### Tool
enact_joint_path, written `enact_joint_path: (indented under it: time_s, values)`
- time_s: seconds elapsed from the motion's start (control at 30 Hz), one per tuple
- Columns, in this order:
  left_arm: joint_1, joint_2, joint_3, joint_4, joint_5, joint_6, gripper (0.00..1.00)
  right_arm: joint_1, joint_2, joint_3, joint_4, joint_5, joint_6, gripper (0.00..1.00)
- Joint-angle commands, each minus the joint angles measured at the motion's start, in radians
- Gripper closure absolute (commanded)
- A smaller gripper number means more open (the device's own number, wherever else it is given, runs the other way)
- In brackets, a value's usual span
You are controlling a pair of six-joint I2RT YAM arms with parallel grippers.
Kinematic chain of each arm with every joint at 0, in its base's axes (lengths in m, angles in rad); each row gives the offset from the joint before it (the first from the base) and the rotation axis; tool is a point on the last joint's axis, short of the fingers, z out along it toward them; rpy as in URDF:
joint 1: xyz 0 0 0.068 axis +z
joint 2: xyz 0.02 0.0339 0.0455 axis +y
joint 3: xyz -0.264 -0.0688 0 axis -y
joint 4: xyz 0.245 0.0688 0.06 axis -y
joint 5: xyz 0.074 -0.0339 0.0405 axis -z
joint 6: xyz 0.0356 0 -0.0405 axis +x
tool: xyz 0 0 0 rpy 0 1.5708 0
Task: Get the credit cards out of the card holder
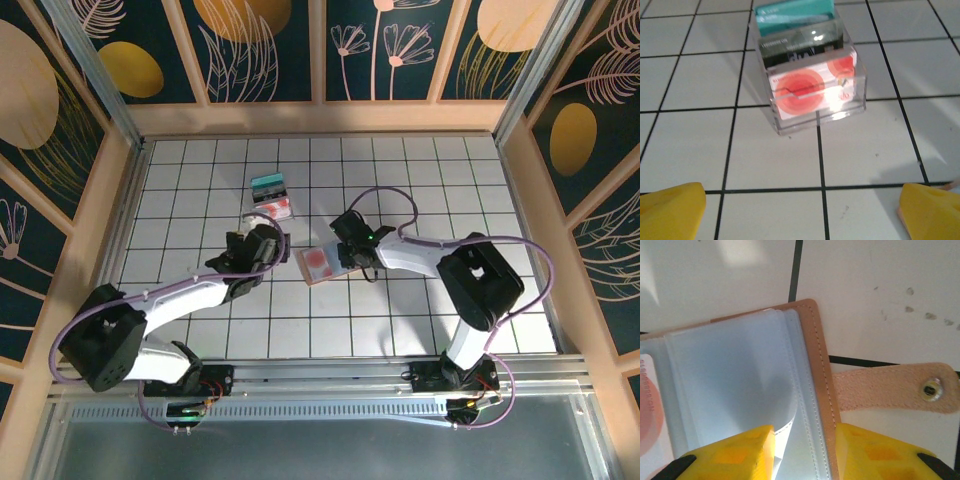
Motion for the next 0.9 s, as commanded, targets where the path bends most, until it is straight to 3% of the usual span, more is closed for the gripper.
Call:
enact_joint_path:
  time_s: [0.0,0.23,0.4,0.7,0.87]
  values:
    - [-0.027,0.028,0.026,-0.011,-0.049,-0.017,0.01,-0.008,-0.060,-0.014,-0.022,0.024,0.013,0.63]
    - [-0.087,0.114,0.067,-0.027,-0.058,-0.032,0.01,-0.062,-0.137,-0.039,-0.055,0.074,0.035,0.63]
    - [-0.117,0.155,0.076,-0.061,-0.079,-0.069,0.01,-0.098,-0.209,-0.048,-0.047,0.021,0.042,0.66]
    - [-0.117,0.199,0.065,-0.047,-0.025,-0.163,0.01,-0.092,-0.178,-0.035,0.085,-0.335,0.089,0.68]
    - [-0.116,0.231,0.059,-0.007,0.000,-0.202,0.01,-0.076,-0.108,-0.020,0.141,-0.462,0.107,0.69]
